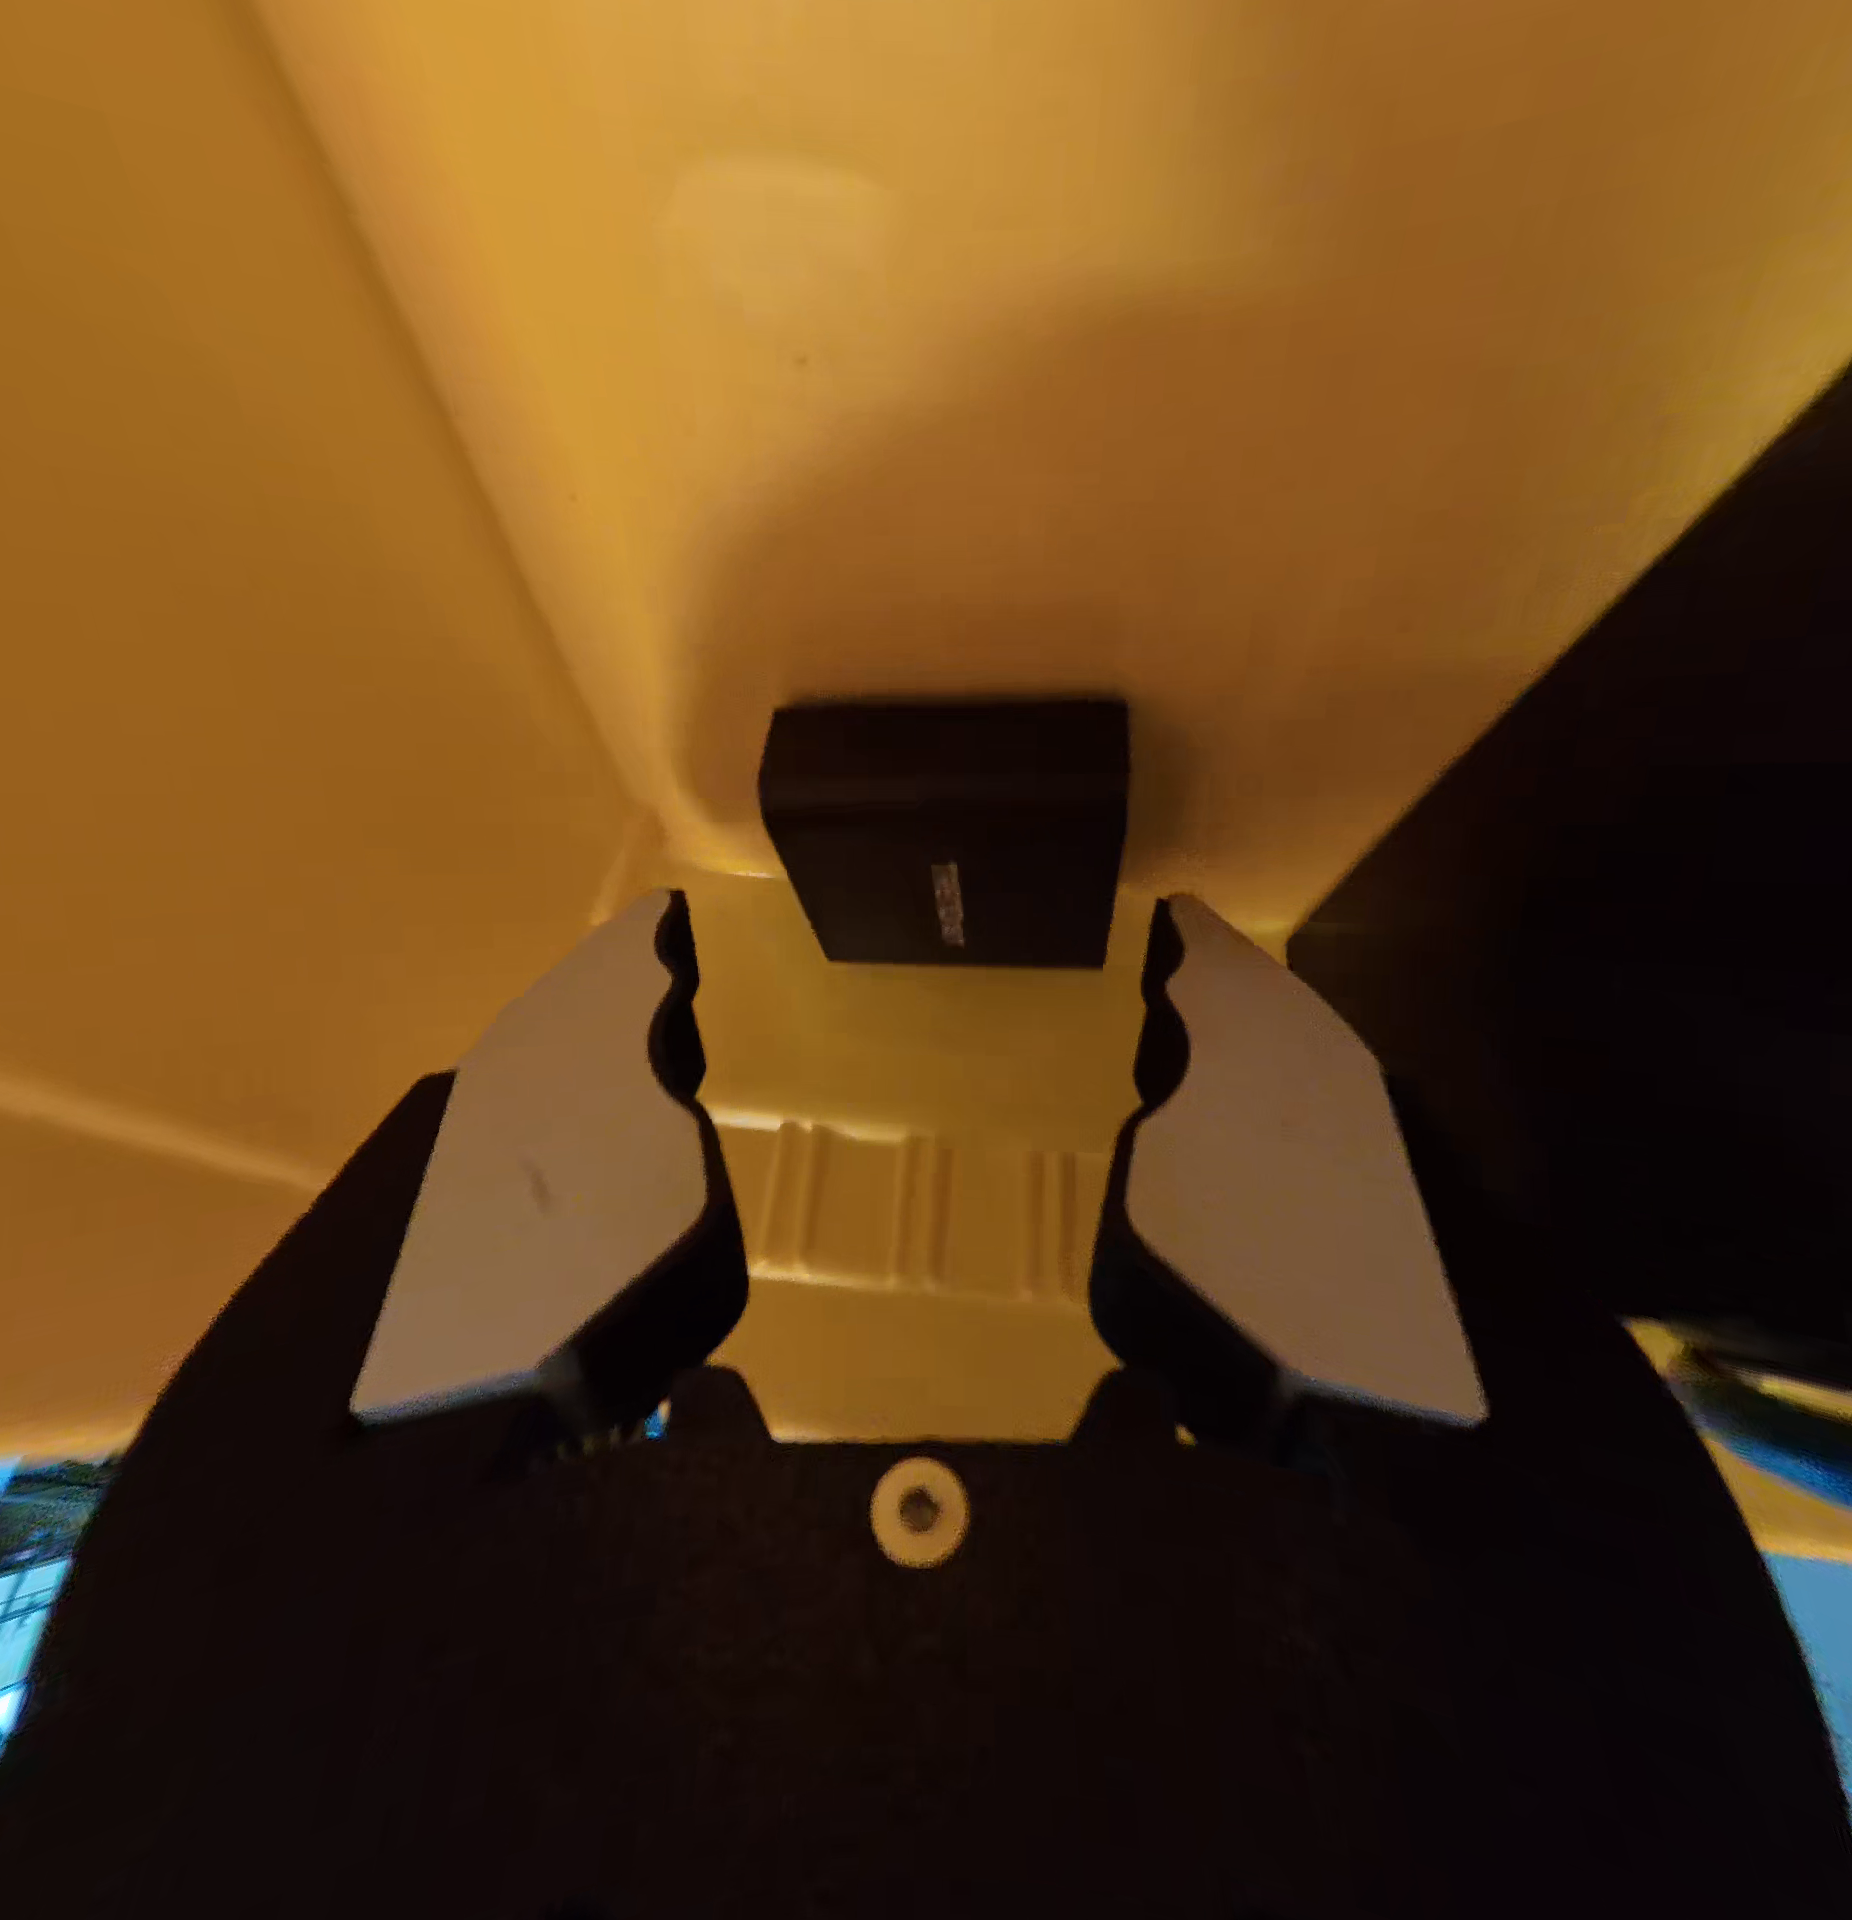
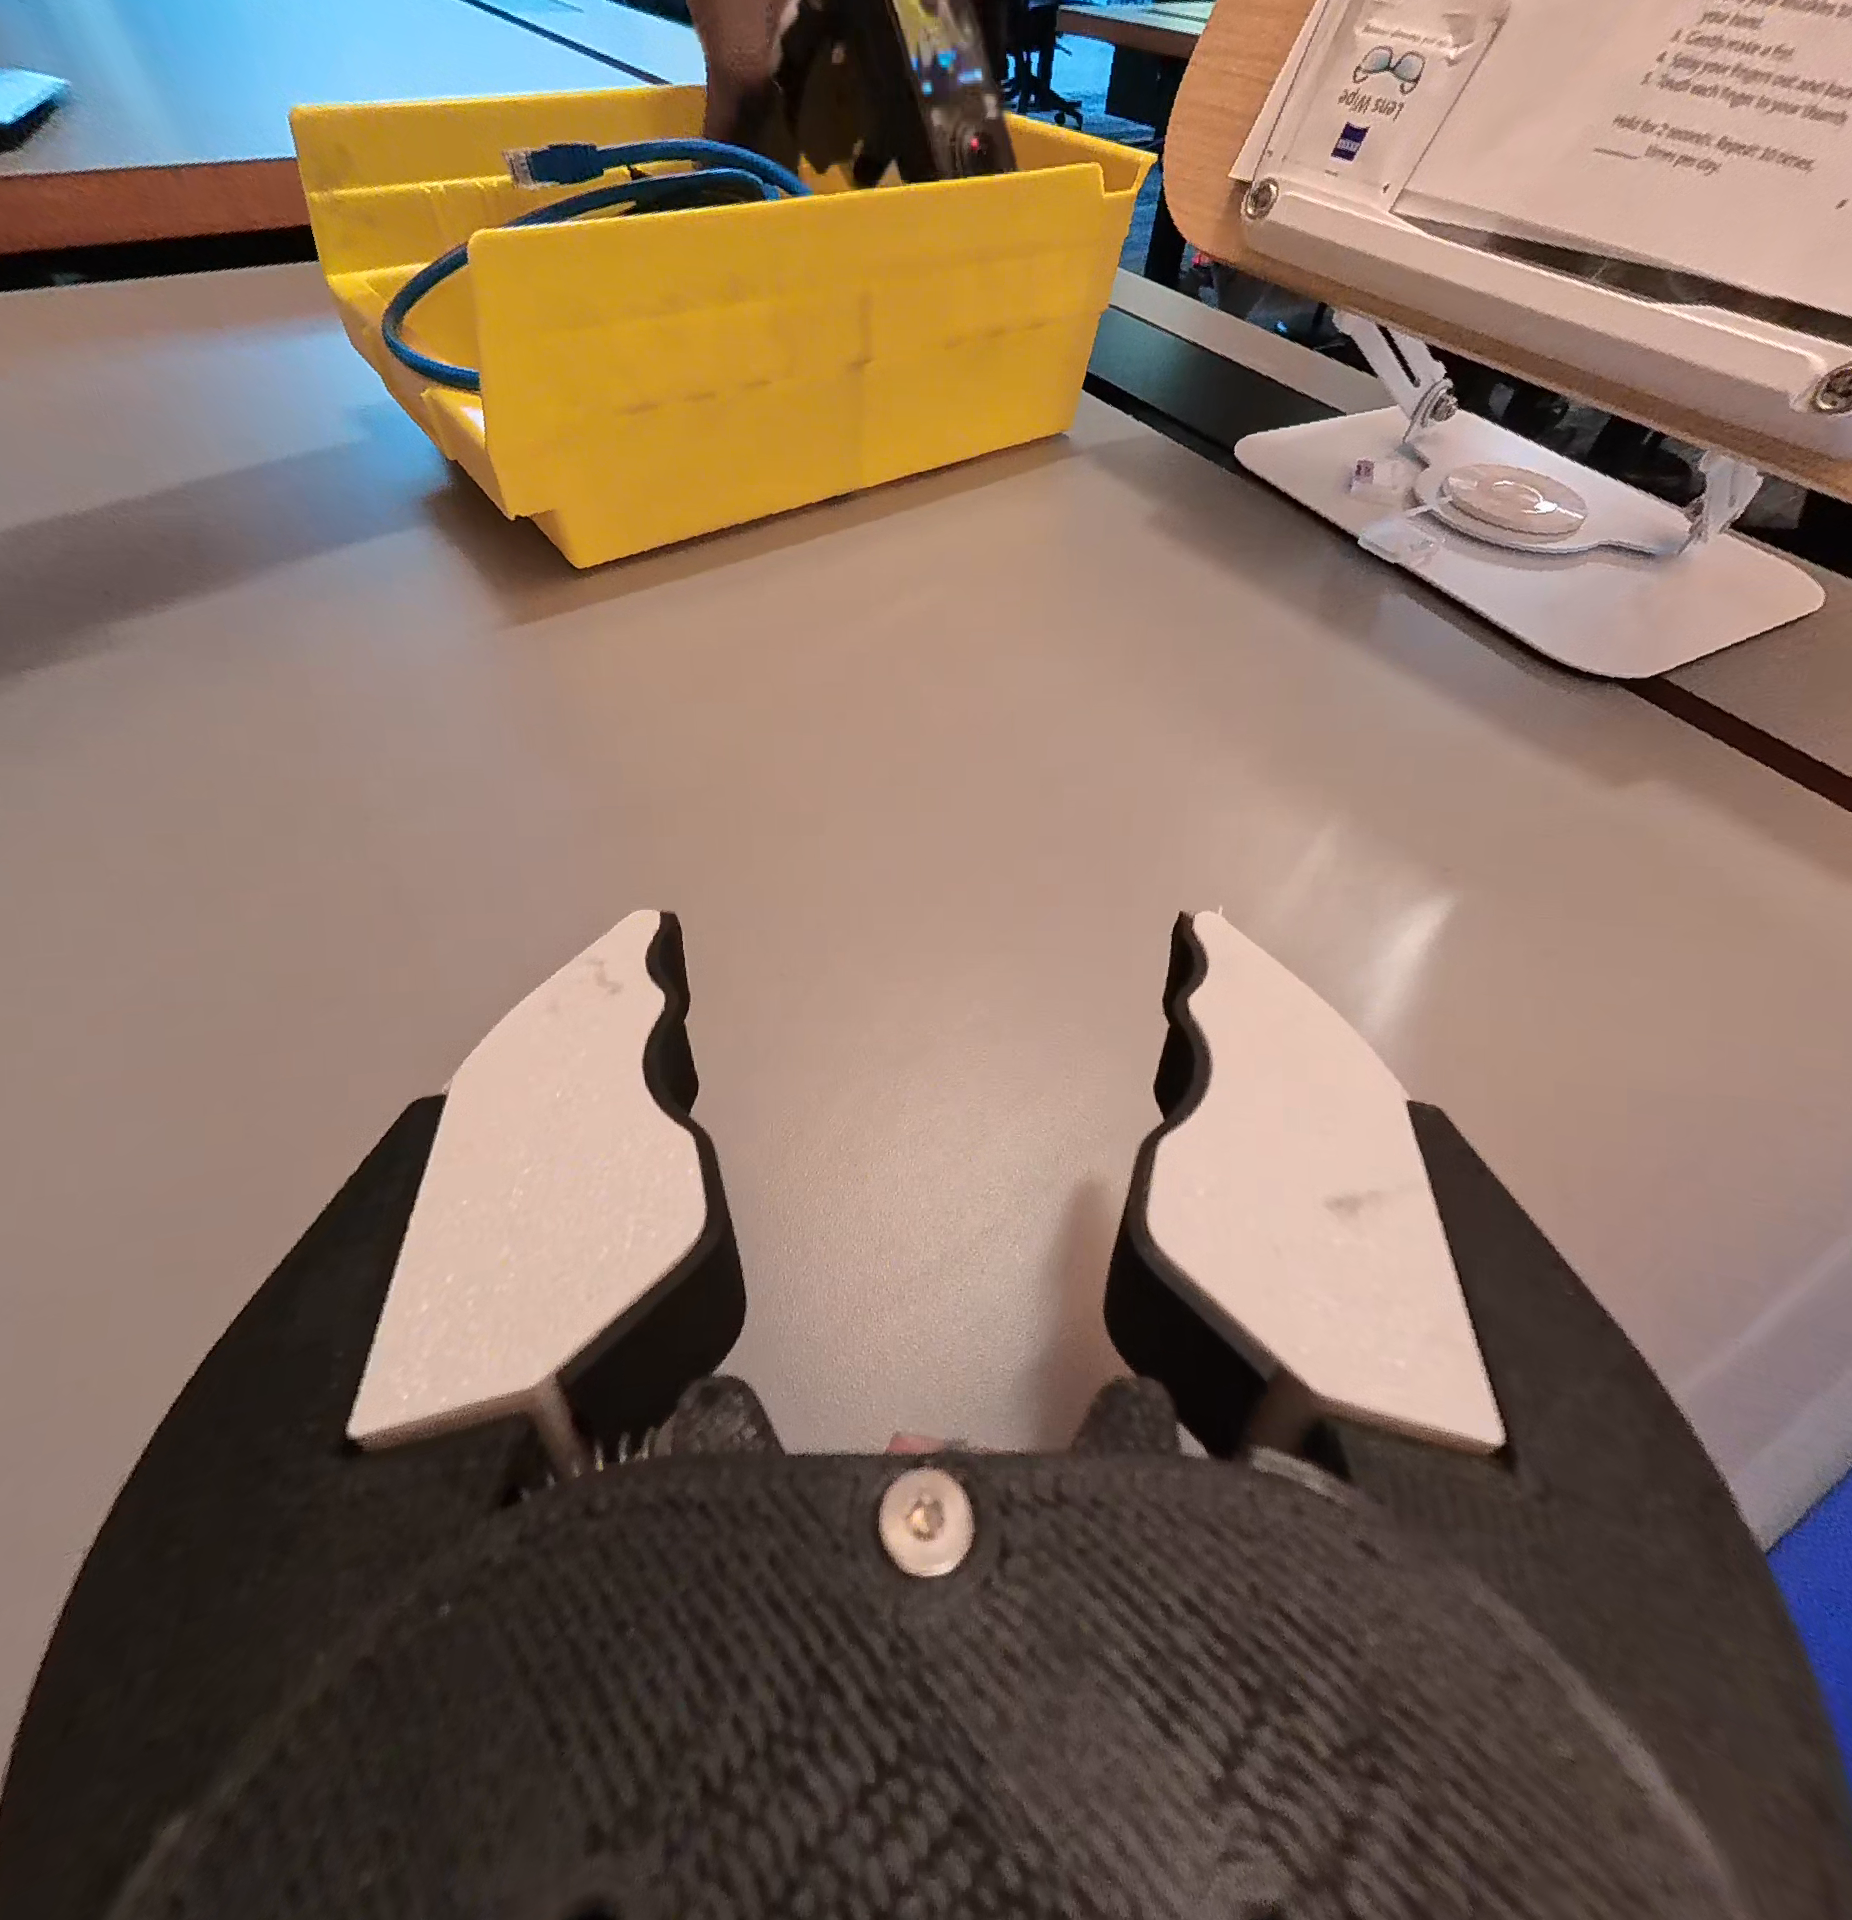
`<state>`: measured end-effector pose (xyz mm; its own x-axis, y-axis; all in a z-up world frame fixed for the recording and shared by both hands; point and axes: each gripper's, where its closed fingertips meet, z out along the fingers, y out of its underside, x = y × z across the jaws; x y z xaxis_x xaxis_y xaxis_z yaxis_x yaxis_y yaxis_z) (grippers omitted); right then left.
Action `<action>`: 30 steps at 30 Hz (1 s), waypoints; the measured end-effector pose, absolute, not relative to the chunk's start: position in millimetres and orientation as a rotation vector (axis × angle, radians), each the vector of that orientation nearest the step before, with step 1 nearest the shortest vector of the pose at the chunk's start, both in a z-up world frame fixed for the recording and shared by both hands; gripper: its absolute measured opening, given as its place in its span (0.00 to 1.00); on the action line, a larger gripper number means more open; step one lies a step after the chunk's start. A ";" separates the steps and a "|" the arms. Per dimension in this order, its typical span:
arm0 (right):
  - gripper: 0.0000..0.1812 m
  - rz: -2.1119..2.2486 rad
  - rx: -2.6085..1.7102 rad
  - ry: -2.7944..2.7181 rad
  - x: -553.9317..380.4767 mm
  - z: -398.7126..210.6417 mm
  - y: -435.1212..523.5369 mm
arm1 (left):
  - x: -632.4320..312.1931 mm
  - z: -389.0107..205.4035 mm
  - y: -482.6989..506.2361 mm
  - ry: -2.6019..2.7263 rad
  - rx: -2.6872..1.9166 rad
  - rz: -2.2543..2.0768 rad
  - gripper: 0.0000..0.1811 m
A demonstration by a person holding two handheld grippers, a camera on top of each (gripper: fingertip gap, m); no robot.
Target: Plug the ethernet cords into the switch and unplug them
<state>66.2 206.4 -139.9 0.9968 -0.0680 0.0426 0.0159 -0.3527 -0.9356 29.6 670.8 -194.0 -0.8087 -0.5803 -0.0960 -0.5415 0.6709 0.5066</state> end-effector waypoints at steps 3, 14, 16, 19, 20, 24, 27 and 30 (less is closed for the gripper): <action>0.49 -0.094 -1.934 0.041 67.0 -140.5 206.6 | 21.4 -204.3 674.3 -2.775 0.881 -0.823 0.38; 0.52 -0.091 -1.932 0.044 67.3 -140.2 206.6 | 74.6 -129.7 656.4 -3.272 1.279 -0.696 0.33; 0.52 -0.100 -1.932 0.031 65.8 -140.2 206.8 | 81.8 -94.3 631.7 -3.383 1.454 -0.454 0.33; 0.52 -0.137 -1.925 0.026 66.2 -139.3 206.7 | 79.3 -44.9 567.2 -3.444 1.636 0.230 0.33; 0.53 -0.135 -1.919 0.018 64.6 -138.5 207.3 | 75.1 -30.0 542.5 -3.428 1.663 0.481 0.33; 0.54 0.117 -1.747 -0.004 33.4 -112.2 215.4 | 42.9 2.4 439.6 -3.363 1.488 1.221 0.33; 0.52 0.334 -1.542 0.015 14.3 -77.9 218.2 | 16.5 -10.4 369.3 -3.374 1.315 1.492 0.33; 0.46 0.282 -1.477 0.054 18.2 -61.9 223.6 | 5.1 -51.5 325.3 -3.528 1.304 1.404 0.33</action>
